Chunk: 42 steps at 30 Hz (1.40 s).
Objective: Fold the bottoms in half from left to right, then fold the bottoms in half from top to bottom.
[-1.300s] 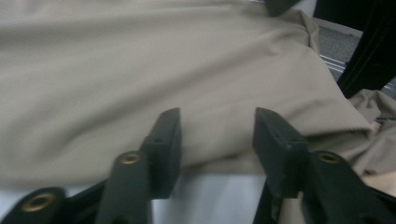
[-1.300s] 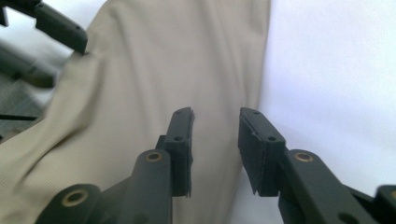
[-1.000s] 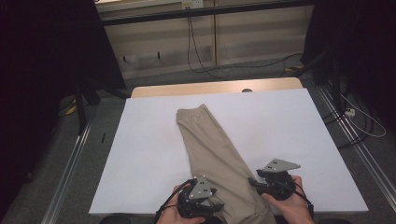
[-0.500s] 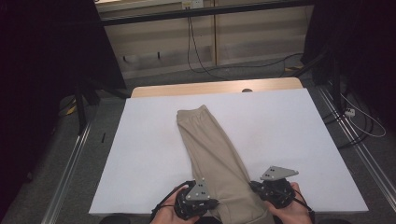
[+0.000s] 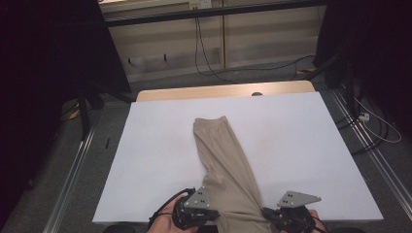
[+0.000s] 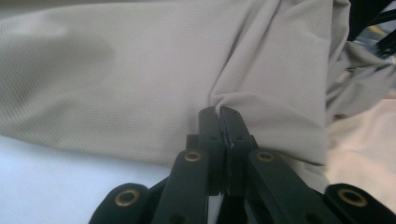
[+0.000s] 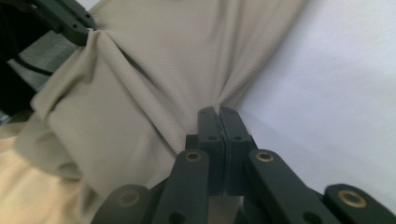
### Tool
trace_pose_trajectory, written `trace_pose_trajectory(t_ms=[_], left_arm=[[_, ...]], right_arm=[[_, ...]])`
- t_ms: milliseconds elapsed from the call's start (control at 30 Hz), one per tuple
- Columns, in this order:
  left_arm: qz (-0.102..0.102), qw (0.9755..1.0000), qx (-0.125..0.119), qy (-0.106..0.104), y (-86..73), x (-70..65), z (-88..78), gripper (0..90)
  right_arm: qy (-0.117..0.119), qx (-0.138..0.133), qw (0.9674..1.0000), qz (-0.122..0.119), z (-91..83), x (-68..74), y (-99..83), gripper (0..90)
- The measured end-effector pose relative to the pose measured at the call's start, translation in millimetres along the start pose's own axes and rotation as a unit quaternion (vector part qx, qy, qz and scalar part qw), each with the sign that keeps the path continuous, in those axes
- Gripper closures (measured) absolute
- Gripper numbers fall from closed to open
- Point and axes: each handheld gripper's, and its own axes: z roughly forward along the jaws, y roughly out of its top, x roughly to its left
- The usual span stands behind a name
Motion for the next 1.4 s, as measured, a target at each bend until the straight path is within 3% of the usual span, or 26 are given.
trace_pose_trajectory(t_ms=[133,267,300,333,400,433,467,500,600,667,733,767,800,833,867,900,1000,1033,1067,1100,1133,1167,1233,1333,1367,1400], left_arm=[[0.000,0.9999,0.002,-0.014,-12.1,-9.2,-9.1,88.8],[-0.021,0.9992,-0.011,-0.031,-26.7,-14.9,-21.6,88.4],[-0.038,0.9984,-0.034,-0.025,-29.6,-12.2,-26.9,87.3],[-0.036,0.9983,-0.041,-0.020,-29.4,-8.9,-29.2,84.1],[-0.038,0.9982,-0.046,-0.007,-28.4,-6.0,-31.0,68.2],[-0.059,0.9965,-0.060,0.002,-26.7,1.1,-33.0,63.2],[-0.059,0.9965,-0.060,0.002,-26.7,1.1,-33.0,62.8],[-0.069,0.9947,-0.074,0.017,-25.5,6.1,-34.2,58.8],[-0.079,0.9929,-0.081,0.039,-25.2,11.4,-34.7,46.5],[-0.090,0.9888,-0.092,0.076,-24.5,18.8,-35.0,36.7],[-0.095,0.9872,-0.096,0.085,-23.9,21.6,-35.2,28.7],[-0.096,0.9851,-0.101,0.101,-22.1,26.2,-36.3,27.6],[-0.096,0.9851,-0.101,0.101,-22.1,26.2,-36.3,25.5],[-0.099,0.9823,-0.107,0.118,-19.1,32.0,-37.7,22.5],[-0.099,0.9823,-0.107,0.118,-19.1,32.0,-37.7,20.7],[-0.103,0.9798,-0.112,0.130,-14.5,40.6,-39.4,20.0],[-0.094,0.9780,-0.120,0.143,-8.9,52.0,-41.1,17.0],[-0.097,0.9752,-0.123,0.156,-3.6,66.6,-42.3,17.2],[-0.097,0.9752,-0.123,0.156,-3.6,66.6,-42.3,17.0],[-0.105,0.9703,-0.140,0.167,0.3,83.3,-41.2,16.9],[-0.105,0.9703,-0.140,0.167,0.3,83.3,-41.2,16.4],[-0.105,0.9679,-0.147,0.174,3.9,101.3,-38.1,16.3],[-0.131,0.9634,-0.153,0.177,6.8,117.3,-35.2,16.6],[-0.132,0.9630,-0.147,0.183,12.3,130.5,-33.9,19.9],[-0.137,0.9598,-0.138,0.203,18.7,143.6,-34.0,21.9],[-0.148,0.9580,-0.137,0.204,21.7,151.1,-34.9,23.8]], right_arm=[[0.035,0.010,0.9993,0.001,0.5,12.5,-3.8,89.0],[0.055,0.026,0.9982,-0.008,8.6,25.0,-1.6,88.8],[0.055,0.025,0.9981,-0.011,10.6,26.1,0.0,88.1],[0.056,0.023,0.9981,-0.011,11.8,25.2,1.7,86.4],[0.066,0.013,0.9976,-0.016,13.1,20.5,5.2,77.9],[0.066,0.000,0.9977,-0.015,12.8,17.6,6.8,65.1],[0.066,0.000,0.9977,-0.015,12.8,17.6,6.8,65.1],[0.032,-0.011,0.9994,-0.012,12.6,13.1,10.5,57.8],[0.035,-0.027,0.9990,0.002,10.4,6.9,12.8,52.5],[0.018,-0.043,0.9989,0.001,9.7,-1.3,17.4,44.9],[0.015,-0.047,0.9988,0.001,10.4,-4.5,19.5,42.2],[0.006,-0.048,0.9988,-0.002,12.9,-10.1,25.5,39.4],[0.006,-0.048,0.9988,-0.002,12.9,-10.1,25.5,39.4],[0.004,-0.049,0.9988,-0.006,17.3,-16.0,34.0,37.0],[0.001,-0.051,0.9987,-0.011,20.0,-19.4,39.0,36.2],[-0.004,-0.052,0.9986,-0.014,22.9,-22.9,44.5,35.8],[-0.003,-0.053,0.9984,-0.018,29.1,-30.7,57.2,34.3],[-0.011,-0.058,0.9980,-0.023,35.4,-38.5,70.0,33.7],[-0.011,-0.058,0.9980,-0.023,35.4,-38.5,70.0,33.7],[-0.010,-0.062,0.9977,-0.023,42.1,-46.3,83.0,33.1],[-0.010,-0.062,0.9977,-0.023,42.1,-46.3,83.0,33.1],[-0.010,-0.067,0.9975,-0.021,49.4,-52.7,95.2,33.1],[-0.017,-0.069,0.9973,-0.020,56.3,-57.3,105.9,33.2],[-0.014,-0.068,0.9975,-0.016,63.6,-61.8,115.6,33.6],[-0.020,-0.070,0.9972,-0.015,70.2,-66.0,123.9,34.3],[-0.016,-0.071,0.9973,-0.011,73.3,-68.8,128.0,34.1]])
